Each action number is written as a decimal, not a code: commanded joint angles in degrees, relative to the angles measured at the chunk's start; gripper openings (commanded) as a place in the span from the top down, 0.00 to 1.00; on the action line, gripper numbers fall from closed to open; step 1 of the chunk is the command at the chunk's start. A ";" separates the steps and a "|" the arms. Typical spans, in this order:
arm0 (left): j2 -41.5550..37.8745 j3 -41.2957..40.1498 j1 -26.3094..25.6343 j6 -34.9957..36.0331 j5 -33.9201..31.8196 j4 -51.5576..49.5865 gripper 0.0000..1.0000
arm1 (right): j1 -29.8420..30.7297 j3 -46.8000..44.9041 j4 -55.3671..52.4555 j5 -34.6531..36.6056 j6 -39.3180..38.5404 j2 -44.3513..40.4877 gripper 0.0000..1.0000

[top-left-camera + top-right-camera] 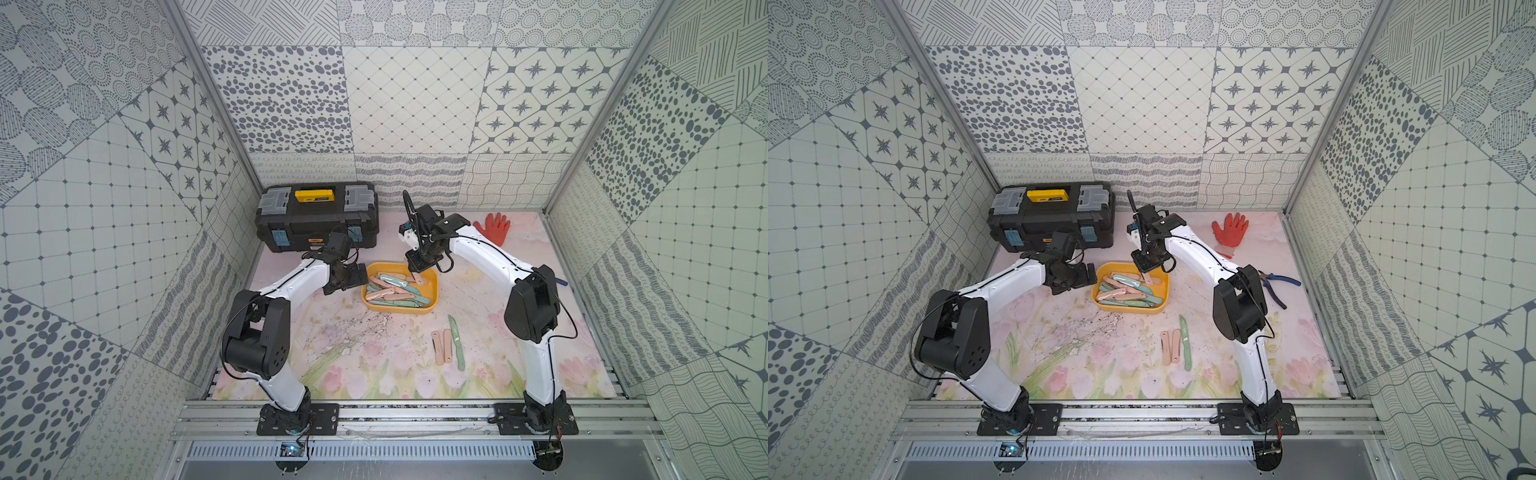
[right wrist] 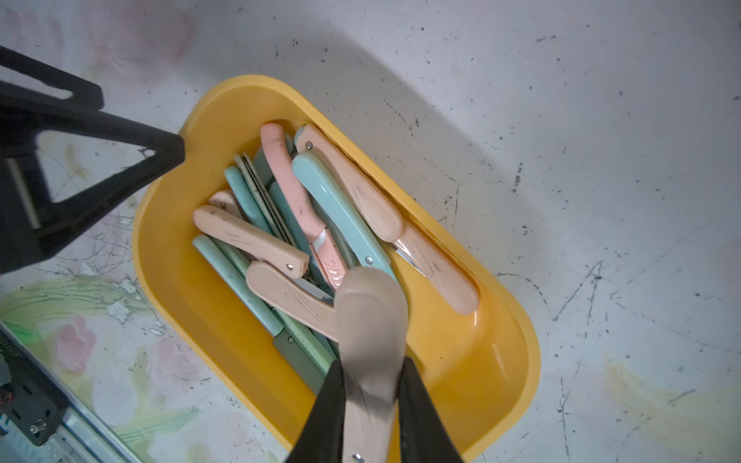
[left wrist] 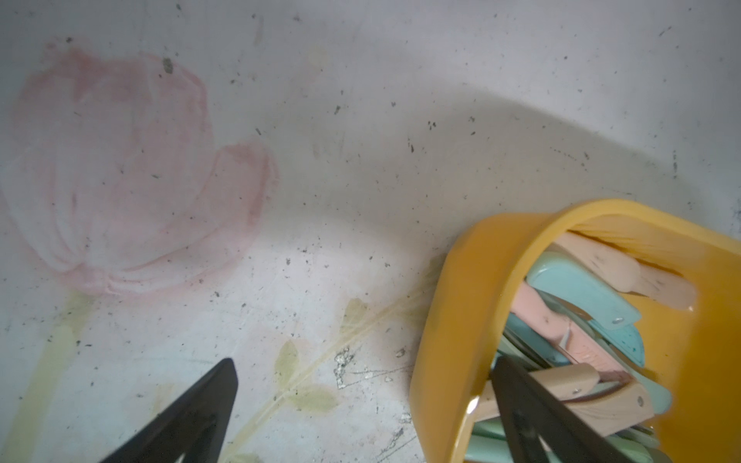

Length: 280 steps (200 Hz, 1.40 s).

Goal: Take the fruit knife out of the storage box
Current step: Pick up the fruit knife from the storage box, then place the fruit knife at the center of the board.

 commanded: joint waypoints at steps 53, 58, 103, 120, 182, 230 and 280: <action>-0.97 -0.06 -0.45 0.14 -1.17 0.18 0.01 | 1.69 -19.02 6.01 -7.19 11.48 -18.48 0.85; -1.05 -0.02 -0.45 0.17 -1.29 0.09 0.01 | 2.11 -20.58 6.44 -7.10 12.24 -19.44 0.85; -1.22 0.03 -0.47 0.04 -1.10 0.16 0.01 | 5.64 -35.39 11.75 -7.35 19.56 -28.18 0.85; -1.10 -0.01 -0.52 -0.11 -0.94 0.25 0.01 | 6.81 -40.07 14.69 -6.63 22.00 -30.79 0.85; -1.30 0.25 -0.56 -0.28 -0.83 -0.05 0.01 | 11.35 -50.10 20.25 -6.25 28.69 -32.36 0.84; -1.45 0.04 -0.64 -0.40 -0.72 -0.11 0.01 | 12.79 -55.39 24.52 -5.26 32.68 -30.74 0.83; -1.30 -0.01 -0.72 -0.40 -0.77 -0.23 0.01 | 12.83 -56.79 26.69 -5.65 34.27 -25.98 0.82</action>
